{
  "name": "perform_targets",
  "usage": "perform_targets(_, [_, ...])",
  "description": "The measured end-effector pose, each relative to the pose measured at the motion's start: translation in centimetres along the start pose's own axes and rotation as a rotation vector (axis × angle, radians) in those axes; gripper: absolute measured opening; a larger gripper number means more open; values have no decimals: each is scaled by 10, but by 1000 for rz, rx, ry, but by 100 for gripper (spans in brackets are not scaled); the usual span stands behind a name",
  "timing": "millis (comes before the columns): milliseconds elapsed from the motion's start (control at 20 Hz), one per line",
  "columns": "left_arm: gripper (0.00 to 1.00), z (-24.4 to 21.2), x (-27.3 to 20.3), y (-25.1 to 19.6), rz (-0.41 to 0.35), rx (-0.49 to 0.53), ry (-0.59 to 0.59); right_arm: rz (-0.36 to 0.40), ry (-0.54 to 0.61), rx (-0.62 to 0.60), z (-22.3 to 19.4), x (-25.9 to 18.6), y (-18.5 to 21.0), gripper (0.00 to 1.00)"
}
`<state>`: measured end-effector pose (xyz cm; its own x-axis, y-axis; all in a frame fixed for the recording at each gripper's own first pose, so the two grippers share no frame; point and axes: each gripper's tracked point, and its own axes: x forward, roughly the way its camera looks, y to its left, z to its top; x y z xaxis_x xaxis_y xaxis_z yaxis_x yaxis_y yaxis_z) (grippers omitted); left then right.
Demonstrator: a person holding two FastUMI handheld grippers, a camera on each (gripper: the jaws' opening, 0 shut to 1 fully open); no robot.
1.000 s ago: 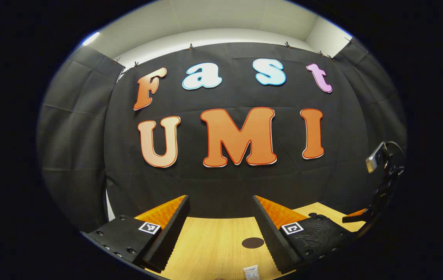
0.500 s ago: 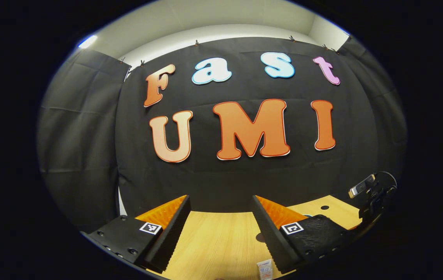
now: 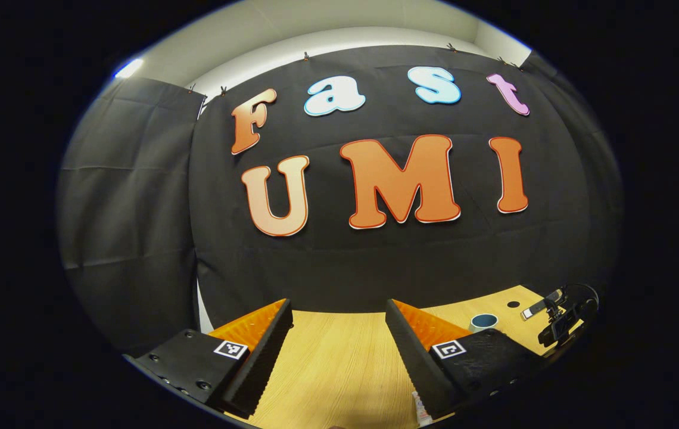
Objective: Put the toothbrush and toothpaste on the desktop into the cup, then pick up the cup and place it on the coaster on the desktop.
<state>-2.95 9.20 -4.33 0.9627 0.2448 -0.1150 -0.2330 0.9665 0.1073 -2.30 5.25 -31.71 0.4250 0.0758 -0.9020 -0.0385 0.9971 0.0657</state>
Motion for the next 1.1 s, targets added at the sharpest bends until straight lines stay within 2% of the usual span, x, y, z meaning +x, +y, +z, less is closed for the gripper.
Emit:
perform_targets(250, [96,-5,0,5,6,-1,22,5,72,20,-8,10,5,32])
perform_targets(300, [96,-6,0,7,6,-1,24,7,82,23,-11,12,6,26])
perform_targets(550, [96,-7,-2,2,2,8,41,17,134,33,-18,19,11,27])
perform_targets(600, [96,-7,-2,0,0,10,44,23,151,36,-21,19,11,20])
perform_targets(900, [96,-19,-10,-27,-10,27,119,56,131,14,-16,19,7,7])
perform_targets(1100, [96,-40,-14,-46,-25,5,199,124,102,25,-9,16,7,5])
